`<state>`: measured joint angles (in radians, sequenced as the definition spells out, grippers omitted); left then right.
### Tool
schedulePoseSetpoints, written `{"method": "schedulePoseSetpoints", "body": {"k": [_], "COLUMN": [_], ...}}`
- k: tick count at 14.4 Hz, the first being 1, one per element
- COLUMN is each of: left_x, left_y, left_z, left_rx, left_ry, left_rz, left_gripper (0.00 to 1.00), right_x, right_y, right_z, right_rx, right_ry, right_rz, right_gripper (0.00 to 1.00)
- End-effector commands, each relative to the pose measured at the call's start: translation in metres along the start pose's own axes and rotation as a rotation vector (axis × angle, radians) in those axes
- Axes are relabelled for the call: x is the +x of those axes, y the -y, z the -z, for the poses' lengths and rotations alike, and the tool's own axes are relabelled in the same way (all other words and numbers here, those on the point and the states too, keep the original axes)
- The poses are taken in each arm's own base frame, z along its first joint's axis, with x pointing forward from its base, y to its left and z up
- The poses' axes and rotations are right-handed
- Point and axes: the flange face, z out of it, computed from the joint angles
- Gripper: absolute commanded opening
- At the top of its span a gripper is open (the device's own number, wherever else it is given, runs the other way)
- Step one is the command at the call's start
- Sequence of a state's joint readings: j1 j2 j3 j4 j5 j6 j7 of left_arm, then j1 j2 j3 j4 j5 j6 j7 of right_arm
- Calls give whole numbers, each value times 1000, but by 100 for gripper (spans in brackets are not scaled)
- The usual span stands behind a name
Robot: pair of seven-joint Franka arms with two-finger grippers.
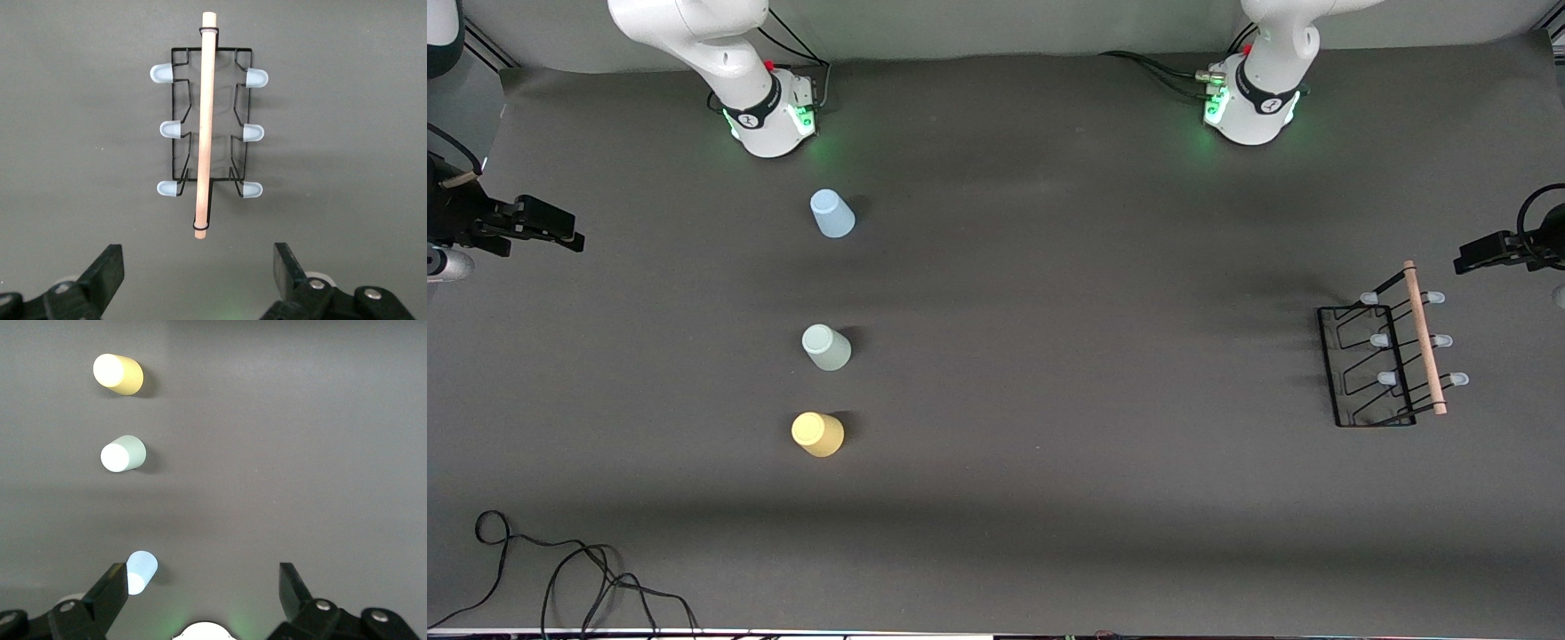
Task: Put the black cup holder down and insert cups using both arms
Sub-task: 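Reach the left gripper to the rack's wooden dowel and grasp it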
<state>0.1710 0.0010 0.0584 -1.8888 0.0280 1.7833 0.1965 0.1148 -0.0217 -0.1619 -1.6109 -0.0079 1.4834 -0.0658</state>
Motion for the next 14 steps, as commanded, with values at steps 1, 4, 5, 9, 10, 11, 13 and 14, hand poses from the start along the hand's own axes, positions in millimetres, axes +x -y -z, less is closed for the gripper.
{"method": "schedulePoseSetpoints", "body": {"k": [1,4,5,9,10,11,13,14], "left_x": [5,18,24,37,37,37,36,35], "left_y": [-5,-9,-9,-8,-8,-8,-7,-7], "left_z": [-52,-104,-116,-152,-153,-153,-152,-149], "left_rx": [12,12,16,18,18,17,17,17], "left_ry": [-19,-5,-15,-9,-9,-6,-1,-4], "left_rz": [-24,-35,-38,-41,-41,-41,-43,-42], "left_gripper": [100,100,100,100,100,100,87,72], "right_x": [0,0,0,0,0,-1,-1,-1], "right_y": [0,-1,-1,-1,-1,-1,-1,-1], "right_z": [4,4,4,4,4,4,5,5], "right_rx": [-25,-25,-25,-23,-25,-25,-25,-25], "right_ry": [6,6,6,6,6,8,6,6], "right_rz": [9,8,8,8,8,8,8,8], "right_gripper": [100,100,100,100,100,100,100,100]}}
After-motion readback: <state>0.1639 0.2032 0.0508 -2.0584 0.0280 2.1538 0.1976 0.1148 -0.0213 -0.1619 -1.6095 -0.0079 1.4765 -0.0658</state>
